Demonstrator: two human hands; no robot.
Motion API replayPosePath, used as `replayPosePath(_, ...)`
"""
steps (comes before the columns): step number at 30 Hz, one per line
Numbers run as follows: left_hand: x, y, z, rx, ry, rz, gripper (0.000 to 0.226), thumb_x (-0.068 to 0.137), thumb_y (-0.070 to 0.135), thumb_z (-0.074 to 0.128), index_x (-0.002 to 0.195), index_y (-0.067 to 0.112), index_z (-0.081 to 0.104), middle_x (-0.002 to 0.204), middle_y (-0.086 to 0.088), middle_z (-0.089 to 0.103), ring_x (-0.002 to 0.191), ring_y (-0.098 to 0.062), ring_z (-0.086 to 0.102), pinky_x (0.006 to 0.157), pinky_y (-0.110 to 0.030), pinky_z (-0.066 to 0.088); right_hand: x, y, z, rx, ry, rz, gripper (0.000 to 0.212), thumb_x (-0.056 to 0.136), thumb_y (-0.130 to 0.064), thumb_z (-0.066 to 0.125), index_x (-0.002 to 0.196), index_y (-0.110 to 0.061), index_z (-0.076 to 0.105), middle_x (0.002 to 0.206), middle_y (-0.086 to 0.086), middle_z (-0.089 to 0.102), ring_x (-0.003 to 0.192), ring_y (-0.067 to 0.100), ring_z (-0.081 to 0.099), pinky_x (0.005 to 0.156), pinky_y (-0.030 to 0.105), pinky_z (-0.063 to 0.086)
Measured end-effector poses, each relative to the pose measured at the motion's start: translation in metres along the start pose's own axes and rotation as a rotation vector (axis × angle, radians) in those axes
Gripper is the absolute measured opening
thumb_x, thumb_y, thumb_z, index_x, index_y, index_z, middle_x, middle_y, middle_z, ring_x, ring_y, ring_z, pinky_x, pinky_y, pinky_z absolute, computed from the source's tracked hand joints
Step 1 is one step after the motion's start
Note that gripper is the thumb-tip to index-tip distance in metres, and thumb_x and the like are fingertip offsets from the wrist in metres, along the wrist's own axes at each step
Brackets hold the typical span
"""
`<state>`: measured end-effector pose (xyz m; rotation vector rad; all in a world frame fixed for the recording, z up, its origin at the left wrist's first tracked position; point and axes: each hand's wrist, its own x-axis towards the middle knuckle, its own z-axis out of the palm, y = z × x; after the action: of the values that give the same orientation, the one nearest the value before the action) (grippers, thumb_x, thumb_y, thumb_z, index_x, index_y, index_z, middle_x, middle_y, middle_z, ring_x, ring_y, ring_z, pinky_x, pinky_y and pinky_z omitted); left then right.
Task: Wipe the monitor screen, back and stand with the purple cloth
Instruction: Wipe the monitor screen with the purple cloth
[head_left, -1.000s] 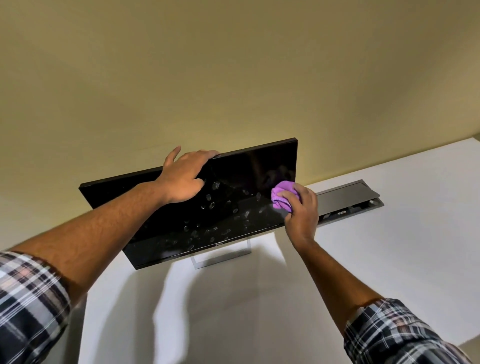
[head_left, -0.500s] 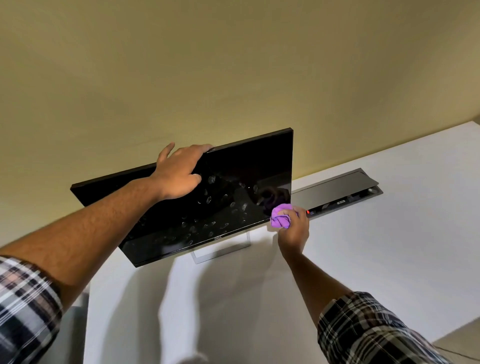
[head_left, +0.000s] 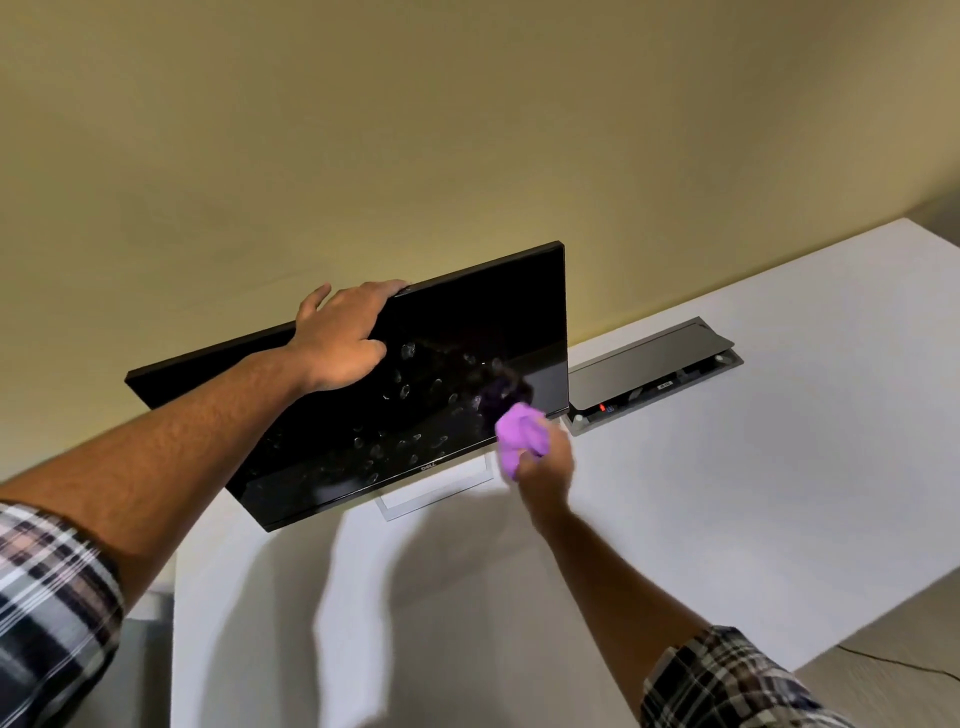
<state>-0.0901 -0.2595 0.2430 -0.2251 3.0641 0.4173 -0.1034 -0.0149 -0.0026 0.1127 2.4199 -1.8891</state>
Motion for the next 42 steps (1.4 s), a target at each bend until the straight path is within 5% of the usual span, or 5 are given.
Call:
replayPosePath(3,0.0,0.0,0.0,-0.014,-0.001,0.0,0.086,0.082,0.004,0.062,0.154,0.034,0.027,0.152,0.005,0.045,0.143,-0.017,0.038,0.123,-0.047,-0.003,0.02,-0.011,-0.026,0.062,0.266,0.252,0.059,0.097,-0.002,0.059,0.147,-0.031,0.046,0.144,0.005,0.056,0.132,0.032,0.058,0.112,0.051,0.05)
replayPosePath(6,0.002,0.0,0.001,-0.008,0.007,0.002,0.086,0.081,0.005,0.064,0.154,0.033,0.028,0.151,0.004,0.046,0.143,-0.018,0.039,0.123,-0.047,-0.001,0.034,-0.026,-0.031,-0.057,0.242,0.344,0.057,0.108,-0.01,0.052,0.161,-0.025,0.034,0.152,0.015,0.047,0.134,0.04,0.054,0.107,0.048,0.05)
replayPosePath(14,0.003,0.0,0.002,-0.008,0.004,0.006,0.087,0.078,0.006,0.063,0.153,0.034,0.028,0.151,0.006,0.046,0.143,-0.017,0.038,0.123,-0.047,-0.001,0.019,-0.028,0.014,0.158,0.325,0.567,0.063,0.1,-0.059,0.058,0.14,-0.012,0.049,0.129,0.013,0.058,0.11,0.029,0.063,0.097,0.037,0.053)
replayPosePath(21,0.002,0.0,0.002,-0.015,0.003,0.008,0.087,0.079,0.006,0.064,0.154,0.032,0.028,0.153,0.005,0.045,0.144,-0.018,0.038,0.123,-0.048,-0.001,-0.001,0.009,0.01,-0.258,0.016,0.306,0.038,0.101,-0.042,0.05,0.133,-0.023,0.055,0.117,0.015,0.06,0.108,0.032,0.061,0.094,0.039,0.059)
replayPosePath(42,-0.005,0.007,-0.005,-0.007,-0.004,0.016,0.083,0.081,0.008,0.064,0.153,0.028,0.029,0.15,0.001,0.046,0.143,-0.021,0.038,0.123,-0.05,0.0,-0.001,-0.011,-0.013,-0.854,-0.163,0.0,0.054,0.105,-0.022,0.054,0.155,-0.036,0.04,0.143,0.017,0.038,0.127,0.036,0.047,0.099,0.043,0.052)
